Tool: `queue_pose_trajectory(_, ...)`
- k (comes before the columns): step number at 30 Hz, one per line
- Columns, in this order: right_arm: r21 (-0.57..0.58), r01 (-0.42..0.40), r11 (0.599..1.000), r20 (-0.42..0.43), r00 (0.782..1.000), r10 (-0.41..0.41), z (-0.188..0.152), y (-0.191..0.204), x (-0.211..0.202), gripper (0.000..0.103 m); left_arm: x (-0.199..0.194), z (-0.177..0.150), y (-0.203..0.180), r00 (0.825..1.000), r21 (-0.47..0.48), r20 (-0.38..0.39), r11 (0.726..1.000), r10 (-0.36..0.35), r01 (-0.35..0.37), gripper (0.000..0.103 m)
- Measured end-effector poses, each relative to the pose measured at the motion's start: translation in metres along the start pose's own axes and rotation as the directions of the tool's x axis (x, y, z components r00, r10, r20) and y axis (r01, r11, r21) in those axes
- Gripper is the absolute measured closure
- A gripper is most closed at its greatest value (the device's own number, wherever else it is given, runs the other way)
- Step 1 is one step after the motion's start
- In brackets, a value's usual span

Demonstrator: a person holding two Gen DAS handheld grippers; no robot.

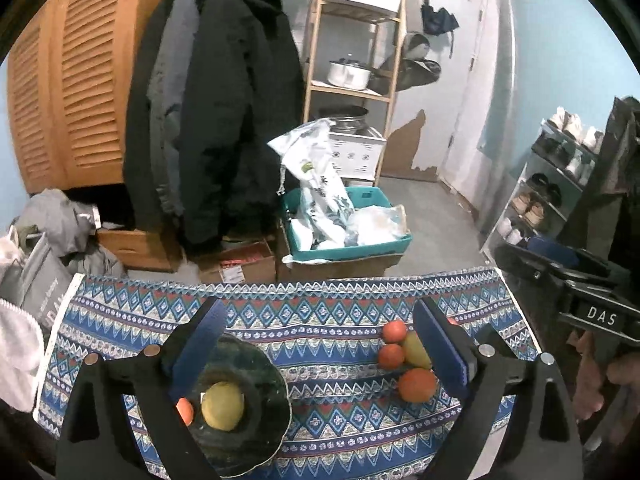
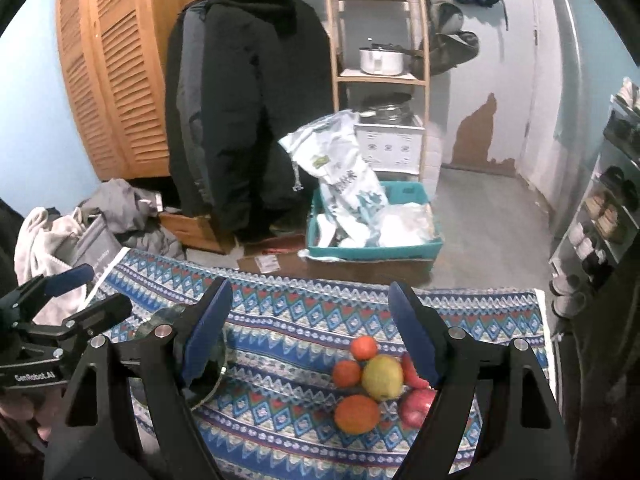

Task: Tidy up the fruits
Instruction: 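Reach the right tool to the dark red apple while the left tool approaches the orange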

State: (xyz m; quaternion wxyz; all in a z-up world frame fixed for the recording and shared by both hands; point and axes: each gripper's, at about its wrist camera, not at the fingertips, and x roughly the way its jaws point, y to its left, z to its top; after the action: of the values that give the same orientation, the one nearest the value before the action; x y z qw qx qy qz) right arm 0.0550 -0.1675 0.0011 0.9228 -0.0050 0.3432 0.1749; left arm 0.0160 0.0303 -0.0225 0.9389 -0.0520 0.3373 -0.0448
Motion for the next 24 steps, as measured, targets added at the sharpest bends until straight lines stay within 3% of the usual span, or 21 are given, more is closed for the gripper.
queue_pose_trajectory(15, 0.048, 0.1, 0.994, -0.058, 0.994, -0.097, -0.028, -0.068, -0.007, 0.022, 0.046, -0.012, -0.063, 0.993, 0.076, -0.107, 0.995, -0.051, 0.059, 0.008)
queue_pose_trajectory(24, 0.085, 0.149, 0.985, -0.154, 0.979, -0.135, -0.059, -0.108, 0.016, 0.022, 0.098, -0.039, -0.086, 0.959, 0.062, -0.268, 0.992, -0.091, 0.111, 0.008)
